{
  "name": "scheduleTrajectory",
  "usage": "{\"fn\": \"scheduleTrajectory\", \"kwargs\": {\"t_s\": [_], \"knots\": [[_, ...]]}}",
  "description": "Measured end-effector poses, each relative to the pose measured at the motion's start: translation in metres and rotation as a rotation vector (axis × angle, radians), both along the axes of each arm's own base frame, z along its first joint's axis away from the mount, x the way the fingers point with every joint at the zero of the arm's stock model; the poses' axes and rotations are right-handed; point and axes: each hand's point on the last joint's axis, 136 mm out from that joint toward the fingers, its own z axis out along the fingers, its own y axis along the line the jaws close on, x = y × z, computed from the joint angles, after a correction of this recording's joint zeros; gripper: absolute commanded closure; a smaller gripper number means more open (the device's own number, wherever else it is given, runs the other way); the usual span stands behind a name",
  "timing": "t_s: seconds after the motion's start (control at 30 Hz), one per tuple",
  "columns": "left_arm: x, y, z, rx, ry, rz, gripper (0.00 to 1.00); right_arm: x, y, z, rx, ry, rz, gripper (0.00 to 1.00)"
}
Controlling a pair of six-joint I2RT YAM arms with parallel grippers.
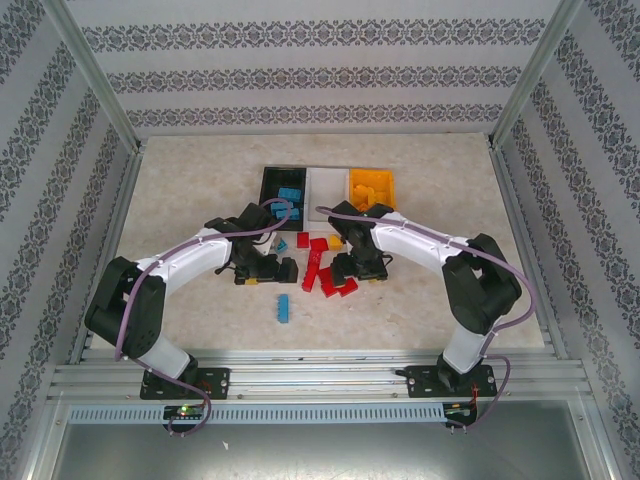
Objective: Sort the legos into containers by color
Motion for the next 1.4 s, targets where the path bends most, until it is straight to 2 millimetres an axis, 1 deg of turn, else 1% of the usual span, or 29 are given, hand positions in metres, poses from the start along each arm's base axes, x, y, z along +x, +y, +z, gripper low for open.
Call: {"fn": "scheduleTrajectory", "kwargs": {"t_s": [0.1, 0.27, 0.43, 0.53, 0.63, 0.83, 1.03, 1.13, 1.27, 1.33, 1.4], "knots": [[0.0, 0.0, -0.001, -0.004, -0.002, 0.008, 0.0, 0.001, 0.0, 0.001, 0.0, -0.007, 0.0, 0.22], [-0.008, 0.003, -0.006, -0.001, 0.019, 0.029, 0.0, 0.0, -0.003, 0.001, -0.013, -0.003, 0.012, 0.23], [-0.008, 0.003, -0.006, -0.003, 0.028, 0.051, 0.0, 0.001, -0.008, 0.001, -0.017, 0.003, 0.023, 0.24], [-0.007, 0.005, -0.005, 0.002, 0.02, 0.065, 0.0, 0.005, -0.013, 0.001, -0.017, 0.002, 0.016, 0.25], [-0.003, 0.007, 0.002, 0.005, -0.01, 0.083, 0.0, 0.007, -0.015, 0.0, -0.018, 0.002, 0.01, 0.25], [0.001, 0.011, 0.011, 0.016, -0.052, 0.107, 0.0, 0.012, -0.009, -0.013, -0.026, 0.022, 0.019, 0.26], [0.002, 0.013, 0.012, 0.023, -0.062, 0.11, 0.0, 0.013, 0.001, -0.026, -0.032, 0.043, 0.039, 0.26], [0.002, 0.013, 0.012, 0.024, -0.062, 0.109, 0.0, 0.014, 0.002, -0.027, -0.032, 0.045, 0.038, 0.27], [0.002, 0.013, 0.011, 0.025, -0.064, 0.102, 0.0, 0.015, -0.003, -0.028, -0.018, 0.051, 0.007, 0.27], [0.003, 0.012, 0.011, 0.027, -0.065, 0.095, 0.0, 0.015, -0.011, -0.028, -0.015, 0.05, -0.026, 0.28], [0.006, 0.011, 0.011, 0.028, -0.067, 0.085, 0.0, 0.015, -0.024, -0.027, -0.022, 0.051, -0.069, 0.28]]}}
